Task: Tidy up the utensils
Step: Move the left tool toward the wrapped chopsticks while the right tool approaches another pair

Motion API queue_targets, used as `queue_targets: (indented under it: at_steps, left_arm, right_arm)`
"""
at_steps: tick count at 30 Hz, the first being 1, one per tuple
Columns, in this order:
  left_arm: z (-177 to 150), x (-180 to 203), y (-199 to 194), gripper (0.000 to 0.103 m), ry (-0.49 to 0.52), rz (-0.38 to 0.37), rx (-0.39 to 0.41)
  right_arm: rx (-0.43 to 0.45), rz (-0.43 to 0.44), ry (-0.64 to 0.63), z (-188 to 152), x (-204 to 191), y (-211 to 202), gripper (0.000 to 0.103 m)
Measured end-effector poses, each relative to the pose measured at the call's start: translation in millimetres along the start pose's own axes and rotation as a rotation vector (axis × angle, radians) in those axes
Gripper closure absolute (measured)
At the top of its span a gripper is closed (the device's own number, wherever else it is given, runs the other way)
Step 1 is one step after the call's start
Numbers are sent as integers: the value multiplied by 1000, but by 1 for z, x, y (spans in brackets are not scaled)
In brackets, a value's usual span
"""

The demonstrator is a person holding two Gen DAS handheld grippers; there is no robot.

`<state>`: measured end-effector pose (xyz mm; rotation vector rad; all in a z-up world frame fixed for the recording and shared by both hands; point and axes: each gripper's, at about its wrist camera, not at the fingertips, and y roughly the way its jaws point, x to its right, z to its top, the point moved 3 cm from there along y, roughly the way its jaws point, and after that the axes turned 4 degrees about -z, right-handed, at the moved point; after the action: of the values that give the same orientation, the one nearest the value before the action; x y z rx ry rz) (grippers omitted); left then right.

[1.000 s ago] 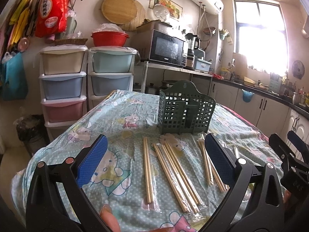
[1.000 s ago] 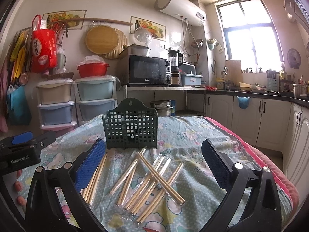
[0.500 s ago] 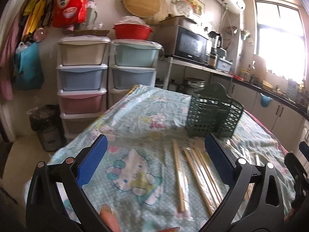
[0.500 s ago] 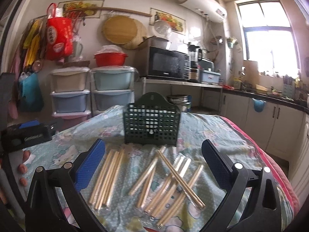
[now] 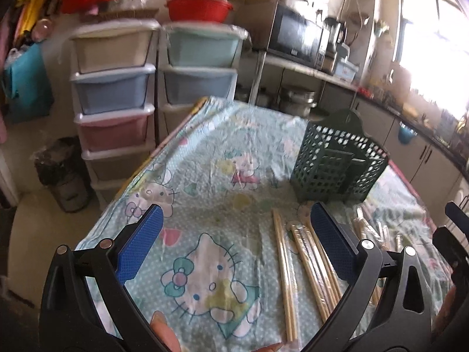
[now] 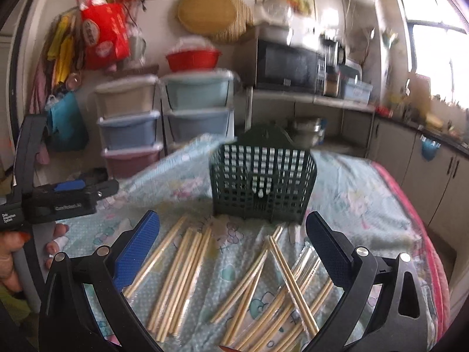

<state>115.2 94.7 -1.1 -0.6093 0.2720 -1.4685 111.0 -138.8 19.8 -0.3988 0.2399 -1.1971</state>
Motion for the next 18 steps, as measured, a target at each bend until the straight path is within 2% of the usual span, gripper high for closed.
queue_targets:
  at_steps: [2, 8, 11, 13, 18]
  left_arm:
    - [4, -1, 10, 10, -1, -1, -25]
    - [11, 3, 47, 10, 13, -50, -132]
    - [8, 9, 64, 11, 11, -122, -204]
    - [5, 13, 73, 21, 7, -157, -232]
    - [-3, 18, 97, 42, -34, -240, -324]
  right_arm:
    - [-50, 0, 3, 3, 8, 16, 6]
    - [-281, 21, 36, -4, 35, 74, 7]
    - [-348, 23, 24, -13, 42, 88, 21]
    - [-384, 28, 10, -15, 44, 98, 31]
    - [-459, 86, -32, -27, 43, 113, 49]
